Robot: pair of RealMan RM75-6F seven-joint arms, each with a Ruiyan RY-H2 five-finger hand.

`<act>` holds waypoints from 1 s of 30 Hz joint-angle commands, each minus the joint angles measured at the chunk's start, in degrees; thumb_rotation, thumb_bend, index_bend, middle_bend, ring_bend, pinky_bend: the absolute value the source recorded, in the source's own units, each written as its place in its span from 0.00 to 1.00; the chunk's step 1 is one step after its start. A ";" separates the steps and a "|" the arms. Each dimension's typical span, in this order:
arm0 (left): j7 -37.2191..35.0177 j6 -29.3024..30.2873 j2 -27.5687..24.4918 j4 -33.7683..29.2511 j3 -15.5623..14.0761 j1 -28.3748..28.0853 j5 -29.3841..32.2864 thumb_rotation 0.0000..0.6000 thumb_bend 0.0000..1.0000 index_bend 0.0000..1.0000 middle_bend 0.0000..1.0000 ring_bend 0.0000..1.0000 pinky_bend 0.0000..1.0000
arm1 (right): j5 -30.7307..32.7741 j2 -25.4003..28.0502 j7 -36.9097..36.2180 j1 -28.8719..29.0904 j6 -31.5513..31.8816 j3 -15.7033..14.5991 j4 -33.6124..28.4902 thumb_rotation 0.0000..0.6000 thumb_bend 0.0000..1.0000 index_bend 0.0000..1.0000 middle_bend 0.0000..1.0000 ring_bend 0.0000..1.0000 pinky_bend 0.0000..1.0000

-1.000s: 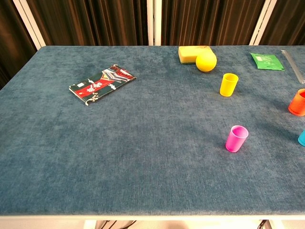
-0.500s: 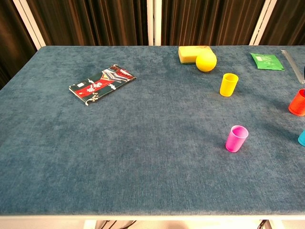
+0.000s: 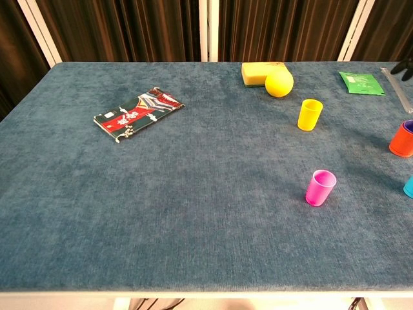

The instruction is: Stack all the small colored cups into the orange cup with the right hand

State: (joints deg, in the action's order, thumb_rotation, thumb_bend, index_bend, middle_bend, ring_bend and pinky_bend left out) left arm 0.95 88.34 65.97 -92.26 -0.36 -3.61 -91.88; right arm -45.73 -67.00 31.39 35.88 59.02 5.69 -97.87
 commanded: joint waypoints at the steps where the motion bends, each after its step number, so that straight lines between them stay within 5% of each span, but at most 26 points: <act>1: 0.28 -0.11 0.09 -0.08 -0.03 -0.12 -0.19 1.00 0.07 0.03 0.00 0.00 0.00 | -0.30 -0.91 0.27 1.53 -0.34 1.41 0.02 1.00 0.22 0.07 0.14 0.19 0.21; 14: 0.94 0.00 -0.23 -0.84 0.19 -0.27 -0.23 1.00 0.07 0.04 0.00 0.00 0.00 | 11.00 -12.67 9.89 11.45 -4.76 2.42 8.40 1.00 0.22 0.09 0.17 0.19 0.23; 30: -0.65 0.18 -0.08 0.42 0.19 0.06 0.32 1.00 0.07 0.03 0.00 0.00 0.00 | 9.47 -20.14 9.17 12.79 -3.26 1.95 15.22 1.00 0.27 0.21 0.25 0.26 0.29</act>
State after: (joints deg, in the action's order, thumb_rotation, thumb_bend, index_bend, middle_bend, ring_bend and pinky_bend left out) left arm 0.32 88.49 65.88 -91.85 -0.18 -3.57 -91.55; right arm -36.21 -87.05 40.58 48.60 55.79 7.61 -82.73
